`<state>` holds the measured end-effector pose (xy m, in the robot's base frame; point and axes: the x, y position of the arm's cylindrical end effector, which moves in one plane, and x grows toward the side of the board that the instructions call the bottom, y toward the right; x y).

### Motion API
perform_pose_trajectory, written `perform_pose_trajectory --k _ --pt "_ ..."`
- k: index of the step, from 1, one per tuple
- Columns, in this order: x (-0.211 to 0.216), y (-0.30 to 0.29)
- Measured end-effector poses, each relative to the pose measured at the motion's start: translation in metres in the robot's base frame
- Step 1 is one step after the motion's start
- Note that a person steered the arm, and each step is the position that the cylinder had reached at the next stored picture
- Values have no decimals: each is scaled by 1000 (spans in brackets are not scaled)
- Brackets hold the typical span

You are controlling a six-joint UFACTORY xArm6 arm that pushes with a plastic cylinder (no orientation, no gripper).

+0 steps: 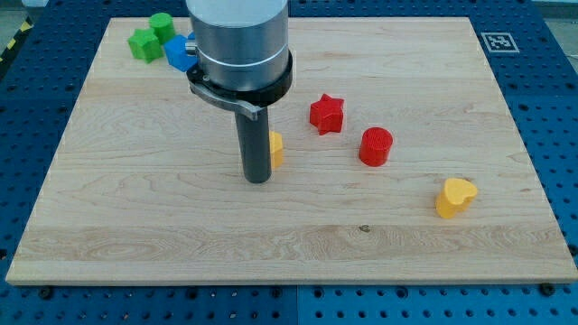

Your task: Push the yellow hexagon to the center of the board

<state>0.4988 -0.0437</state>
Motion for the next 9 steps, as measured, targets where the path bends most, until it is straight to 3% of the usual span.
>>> perform_pose_trajectory --k 9 --pt "-27 36"
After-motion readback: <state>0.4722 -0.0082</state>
